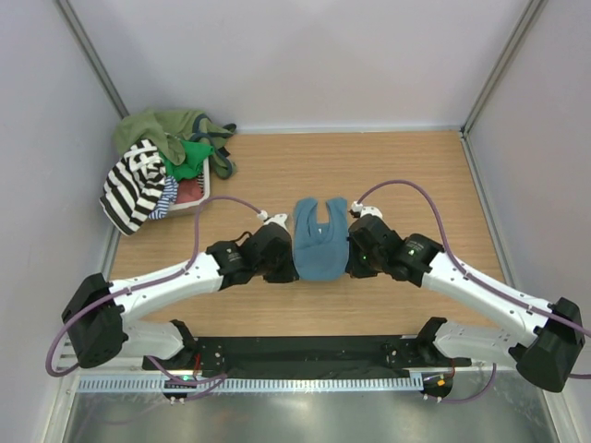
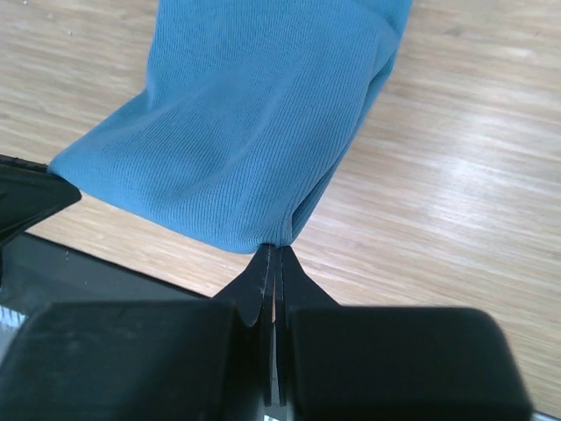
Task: Fold and stack the tank tops
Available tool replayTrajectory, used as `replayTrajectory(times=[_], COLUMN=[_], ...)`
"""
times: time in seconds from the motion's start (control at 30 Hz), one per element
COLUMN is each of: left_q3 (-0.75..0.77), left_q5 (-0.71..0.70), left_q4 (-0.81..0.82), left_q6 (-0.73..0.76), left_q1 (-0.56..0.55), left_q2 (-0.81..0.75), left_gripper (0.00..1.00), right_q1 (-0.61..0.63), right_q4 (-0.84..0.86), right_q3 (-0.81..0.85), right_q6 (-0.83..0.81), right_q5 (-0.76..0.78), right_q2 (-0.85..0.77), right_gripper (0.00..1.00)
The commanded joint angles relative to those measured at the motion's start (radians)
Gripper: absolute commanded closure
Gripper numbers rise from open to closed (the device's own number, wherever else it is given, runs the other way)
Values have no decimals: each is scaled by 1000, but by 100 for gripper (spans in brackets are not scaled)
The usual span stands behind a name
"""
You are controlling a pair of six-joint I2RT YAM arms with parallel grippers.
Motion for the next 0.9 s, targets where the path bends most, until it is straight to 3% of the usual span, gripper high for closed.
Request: replayTrajectory(times=[0.0,0.23,0.87], left_q3=[76,154,505], left_q5=[48,106,199], left_q4=[-34,-72,-134], left_q6=[47,89,185], left_q1=[44,141,310], left_q2=[21,75,406], left_gripper=[100,100,100], right_q1=[-1,-45,-344], right_q4=[-16,-12,73], right_q3=[83,144,357], right_q6=[-41,-75,-228], right_q5=[73,142,24], right_q2=[35,121,380], right_gripper=[99,99,99])
